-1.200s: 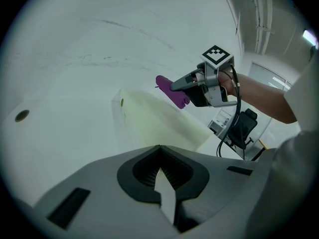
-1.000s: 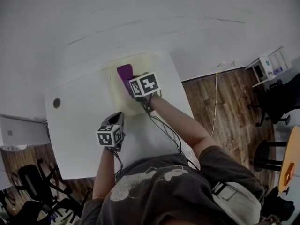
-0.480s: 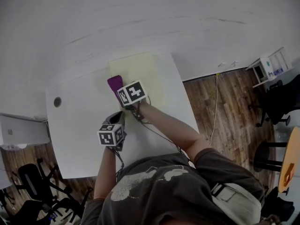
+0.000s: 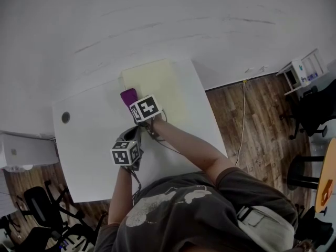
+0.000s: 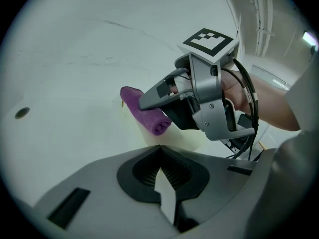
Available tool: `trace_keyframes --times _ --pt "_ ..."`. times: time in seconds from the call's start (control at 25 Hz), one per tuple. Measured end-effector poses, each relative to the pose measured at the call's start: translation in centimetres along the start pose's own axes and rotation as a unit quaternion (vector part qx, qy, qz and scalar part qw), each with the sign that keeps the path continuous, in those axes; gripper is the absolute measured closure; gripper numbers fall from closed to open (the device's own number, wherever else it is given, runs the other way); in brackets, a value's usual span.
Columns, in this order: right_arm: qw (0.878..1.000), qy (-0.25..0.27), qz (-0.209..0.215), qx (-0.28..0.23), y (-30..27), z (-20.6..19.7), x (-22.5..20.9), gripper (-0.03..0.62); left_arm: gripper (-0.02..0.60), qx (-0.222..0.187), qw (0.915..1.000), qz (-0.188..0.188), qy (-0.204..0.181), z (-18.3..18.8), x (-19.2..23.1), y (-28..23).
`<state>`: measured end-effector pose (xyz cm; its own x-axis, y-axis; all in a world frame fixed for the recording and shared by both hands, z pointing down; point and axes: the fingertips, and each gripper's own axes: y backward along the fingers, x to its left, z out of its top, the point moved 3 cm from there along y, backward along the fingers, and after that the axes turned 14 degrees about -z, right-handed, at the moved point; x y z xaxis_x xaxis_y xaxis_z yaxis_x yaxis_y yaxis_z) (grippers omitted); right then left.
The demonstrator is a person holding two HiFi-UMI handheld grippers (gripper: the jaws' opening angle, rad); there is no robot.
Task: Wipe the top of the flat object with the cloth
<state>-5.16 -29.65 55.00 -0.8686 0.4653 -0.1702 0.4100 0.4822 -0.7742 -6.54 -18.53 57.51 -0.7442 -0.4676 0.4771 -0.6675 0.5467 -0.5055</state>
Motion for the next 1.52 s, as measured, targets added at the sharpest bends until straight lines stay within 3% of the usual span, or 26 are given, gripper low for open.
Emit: trace_keyframes --times 1.0,1.52 --pt "0.997 -0.035 -0.061 -0.014 2.5 -1.8 -8.7 0.496 0.58 -0.005 1.0 0.001 0.001 0.1 0.0 0.0" --pt "0.989 -0.093 -0.113 -0.021 4.5 -2.6 -16.2 0.496 0.58 -0.009 1.0 -0.001 0.001 0.0 0.0 0.0"
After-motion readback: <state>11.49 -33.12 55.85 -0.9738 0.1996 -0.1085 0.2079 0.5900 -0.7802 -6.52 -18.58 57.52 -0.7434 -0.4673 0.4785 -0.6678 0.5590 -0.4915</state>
